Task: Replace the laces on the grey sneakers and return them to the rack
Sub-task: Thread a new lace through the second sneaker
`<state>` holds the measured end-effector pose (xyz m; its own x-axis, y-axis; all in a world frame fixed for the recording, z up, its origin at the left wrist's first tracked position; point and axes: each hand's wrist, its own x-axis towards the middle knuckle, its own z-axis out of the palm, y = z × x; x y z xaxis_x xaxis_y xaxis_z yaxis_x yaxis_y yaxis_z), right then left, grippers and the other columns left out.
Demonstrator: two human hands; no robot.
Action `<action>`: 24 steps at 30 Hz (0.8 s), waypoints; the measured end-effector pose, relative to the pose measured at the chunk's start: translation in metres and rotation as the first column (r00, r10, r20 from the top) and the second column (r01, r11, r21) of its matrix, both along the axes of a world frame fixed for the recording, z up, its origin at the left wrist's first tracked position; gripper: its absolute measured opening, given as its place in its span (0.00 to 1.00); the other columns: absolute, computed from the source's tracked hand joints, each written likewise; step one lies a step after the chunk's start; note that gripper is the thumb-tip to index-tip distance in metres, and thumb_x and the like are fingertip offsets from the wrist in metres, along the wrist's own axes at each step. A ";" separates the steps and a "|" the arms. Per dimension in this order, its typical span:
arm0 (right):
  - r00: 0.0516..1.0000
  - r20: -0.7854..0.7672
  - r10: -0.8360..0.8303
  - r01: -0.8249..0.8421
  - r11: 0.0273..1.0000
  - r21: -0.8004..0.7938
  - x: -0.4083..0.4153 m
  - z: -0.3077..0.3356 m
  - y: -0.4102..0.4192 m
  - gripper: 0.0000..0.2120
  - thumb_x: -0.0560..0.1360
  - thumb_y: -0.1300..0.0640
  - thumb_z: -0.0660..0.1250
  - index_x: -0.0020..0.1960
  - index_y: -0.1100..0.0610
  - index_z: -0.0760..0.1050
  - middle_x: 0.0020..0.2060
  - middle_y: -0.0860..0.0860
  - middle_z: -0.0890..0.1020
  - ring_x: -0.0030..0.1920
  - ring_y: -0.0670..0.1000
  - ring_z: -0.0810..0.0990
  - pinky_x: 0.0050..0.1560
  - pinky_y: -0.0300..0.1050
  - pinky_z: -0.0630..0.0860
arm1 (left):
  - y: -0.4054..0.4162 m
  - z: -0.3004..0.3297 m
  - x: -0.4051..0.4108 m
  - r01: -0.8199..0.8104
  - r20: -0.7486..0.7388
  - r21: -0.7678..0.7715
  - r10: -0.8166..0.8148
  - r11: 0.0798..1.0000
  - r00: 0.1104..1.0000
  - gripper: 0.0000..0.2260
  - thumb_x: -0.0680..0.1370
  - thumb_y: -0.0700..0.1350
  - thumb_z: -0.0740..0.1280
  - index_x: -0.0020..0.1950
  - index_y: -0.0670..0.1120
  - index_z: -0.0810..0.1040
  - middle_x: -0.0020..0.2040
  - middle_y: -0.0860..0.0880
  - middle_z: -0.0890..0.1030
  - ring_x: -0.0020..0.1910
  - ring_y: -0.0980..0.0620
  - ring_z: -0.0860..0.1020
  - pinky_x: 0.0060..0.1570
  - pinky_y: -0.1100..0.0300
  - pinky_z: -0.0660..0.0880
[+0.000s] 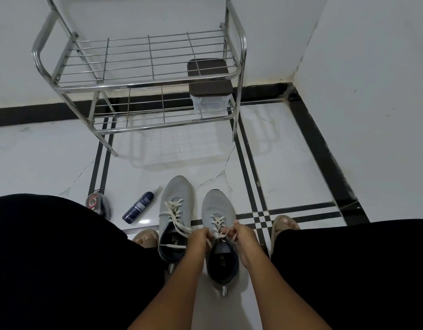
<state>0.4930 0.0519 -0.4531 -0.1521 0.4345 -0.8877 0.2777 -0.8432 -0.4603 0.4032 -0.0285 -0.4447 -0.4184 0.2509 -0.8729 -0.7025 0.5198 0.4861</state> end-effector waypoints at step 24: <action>0.949 -0.068 -0.307 0.312 0.947 0.071 -0.004 -0.026 0.000 0.14 0.80 0.57 0.61 0.36 0.56 0.72 0.24 0.49 0.72 0.28 0.48 0.68 0.34 0.41 0.69 | 0.007 -0.023 0.005 -0.370 0.140 0.223 0.346 0.902 0.928 0.14 0.82 0.36 0.53 0.36 0.43 0.66 0.29 0.47 0.69 0.29 0.51 0.69 0.34 0.60 0.70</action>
